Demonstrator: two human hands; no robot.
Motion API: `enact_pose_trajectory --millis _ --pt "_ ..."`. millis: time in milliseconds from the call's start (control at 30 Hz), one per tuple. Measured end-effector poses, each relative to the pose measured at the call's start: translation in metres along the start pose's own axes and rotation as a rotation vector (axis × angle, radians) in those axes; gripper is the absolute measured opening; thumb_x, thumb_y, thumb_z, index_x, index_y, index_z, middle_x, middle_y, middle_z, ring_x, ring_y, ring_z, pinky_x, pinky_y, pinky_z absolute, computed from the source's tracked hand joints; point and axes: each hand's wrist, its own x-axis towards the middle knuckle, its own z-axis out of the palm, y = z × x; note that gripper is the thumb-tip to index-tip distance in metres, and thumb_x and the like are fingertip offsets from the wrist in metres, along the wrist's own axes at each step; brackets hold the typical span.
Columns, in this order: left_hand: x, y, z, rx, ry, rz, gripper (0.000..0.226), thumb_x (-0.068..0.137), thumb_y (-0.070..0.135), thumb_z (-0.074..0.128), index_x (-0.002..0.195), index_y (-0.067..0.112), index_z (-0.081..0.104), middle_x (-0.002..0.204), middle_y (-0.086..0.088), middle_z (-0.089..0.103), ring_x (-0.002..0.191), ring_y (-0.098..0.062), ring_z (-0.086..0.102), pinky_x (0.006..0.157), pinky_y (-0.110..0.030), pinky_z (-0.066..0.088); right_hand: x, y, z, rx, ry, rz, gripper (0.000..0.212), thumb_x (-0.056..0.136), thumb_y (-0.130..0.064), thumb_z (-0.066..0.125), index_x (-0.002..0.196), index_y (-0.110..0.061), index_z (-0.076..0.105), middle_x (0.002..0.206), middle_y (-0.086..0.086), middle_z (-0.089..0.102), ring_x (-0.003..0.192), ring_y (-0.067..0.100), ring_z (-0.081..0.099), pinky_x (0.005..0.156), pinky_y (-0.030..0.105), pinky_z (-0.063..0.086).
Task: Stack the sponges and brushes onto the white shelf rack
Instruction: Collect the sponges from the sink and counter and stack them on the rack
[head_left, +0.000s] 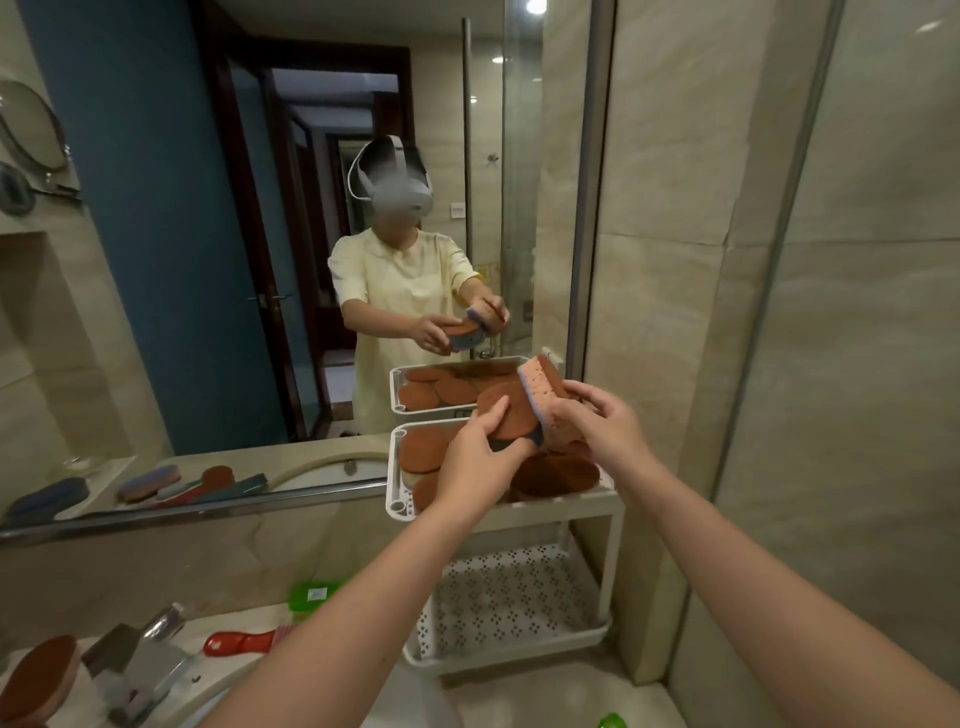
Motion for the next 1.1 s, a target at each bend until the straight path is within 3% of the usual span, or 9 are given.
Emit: enact_pose_trajectory --millis 100,333,433,500,800,900,967,1033,1100 --pt "0.024 -0.013 0.007 0.080 -0.001 -0.010 0.074 0.080 0.039 0.069 0.146 0.030 0.039 0.155 -0.001 0.033 0.136 -0.016 0.040 0.101 -0.026 0.039 0.021 0.008 -0.001 -0.118 0.106 -0.042 0.061 0.063 -0.044 0.074 0.122 -0.031 0.063 0.125 0.003 0.064 0.109 0.024 0.063 0.092 0.049 0.054" --pt "0.054 -0.038 0.025 0.319 -0.050 -0.007 0.073 0.085 0.049 0.061 0.149 0.036 0.028 0.160 -0.002 0.022 0.137 -0.023 0.039 0.099 -0.032 0.044 0.048 0.040 -0.009 -0.431 0.182 -0.055 0.054 0.079 -0.040 0.072 0.130 -0.025 0.060 0.132 0.001 0.060 0.118 0.019 0.056 0.100 0.038 0.047" --pt "0.059 -0.044 0.032 0.390 -0.066 -0.022 0.071 0.087 0.051 0.057 0.149 0.040 0.024 0.161 0.000 0.018 0.141 -0.030 0.032 0.105 -0.045 0.042 0.053 0.046 -0.005 -0.509 0.192 -0.063 0.051 0.079 -0.038 0.072 0.127 -0.025 0.061 0.130 -0.002 0.061 0.116 0.018 0.057 0.093 0.031 0.046" --pt "0.062 -0.047 0.035 0.436 -0.076 -0.032 0.071 0.088 0.052 0.056 0.149 0.041 0.023 0.161 0.000 0.016 0.142 -0.031 0.030 0.105 -0.047 0.042 0.055 0.049 -0.002 -0.557 0.213 -0.067 0.047 0.078 -0.038 0.073 0.122 -0.026 0.061 0.126 -0.004 0.062 0.113 0.016 0.057 0.085 0.027 0.043" --pt "0.068 -0.052 0.047 0.575 -0.078 -0.056 0.068 0.092 0.053 0.050 0.150 0.041 0.017 0.162 -0.004 0.010 0.144 -0.032 0.025 0.106 -0.046 0.040 0.066 0.060 0.001 -0.688 0.228 -0.044 0.040 0.081 -0.041 0.070 0.117 -0.027 0.058 0.123 -0.003 0.061 0.111 0.017 0.058 0.088 0.031 0.048" --pt "0.069 -0.053 0.048 0.611 -0.093 -0.077 0.067 0.093 0.054 0.048 0.151 0.041 0.016 0.162 -0.005 0.011 0.145 -0.034 0.021 0.111 -0.046 0.034 0.067 0.061 0.003 -0.713 0.237 -0.035 0.042 0.083 -0.042 0.069 0.120 -0.028 0.058 0.124 -0.003 0.060 0.111 0.018 0.057 0.082 0.030 0.046" --pt "0.070 -0.053 0.049 0.644 -0.092 -0.069 0.067 0.094 0.055 0.045 0.151 0.037 0.016 0.161 -0.008 0.015 0.146 -0.032 0.018 0.118 -0.044 0.023 0.067 0.062 0.004 -0.717 0.239 -0.033 0.042 0.084 -0.043 0.067 0.122 -0.028 0.057 0.127 -0.004 0.059 0.111 0.017 0.057 0.080 0.028 0.045" --pt "0.070 -0.053 0.050 0.678 -0.089 -0.051 0.068 0.094 0.055 0.044 0.152 0.034 0.016 0.160 -0.010 0.019 0.147 -0.029 0.016 0.120 -0.042 0.013 0.067 0.063 0.005 -0.701 0.229 -0.027 0.041 0.085 -0.043 0.063 0.123 -0.029 0.056 0.130 -0.004 0.056 0.112 0.017 0.056 0.081 0.029 0.045" --pt "0.070 -0.053 0.050 0.685 -0.078 -0.034 0.072 0.093 0.055 0.045 0.153 0.031 0.013 0.159 -0.009 0.023 0.147 -0.029 0.018 0.120 -0.042 0.014 0.067 0.064 0.006 -0.675 0.222 -0.016 0.039 0.086 -0.039 0.058 0.124 -0.028 0.056 0.134 -0.004 0.052 0.115 0.016 0.053 0.086 0.030 0.044"
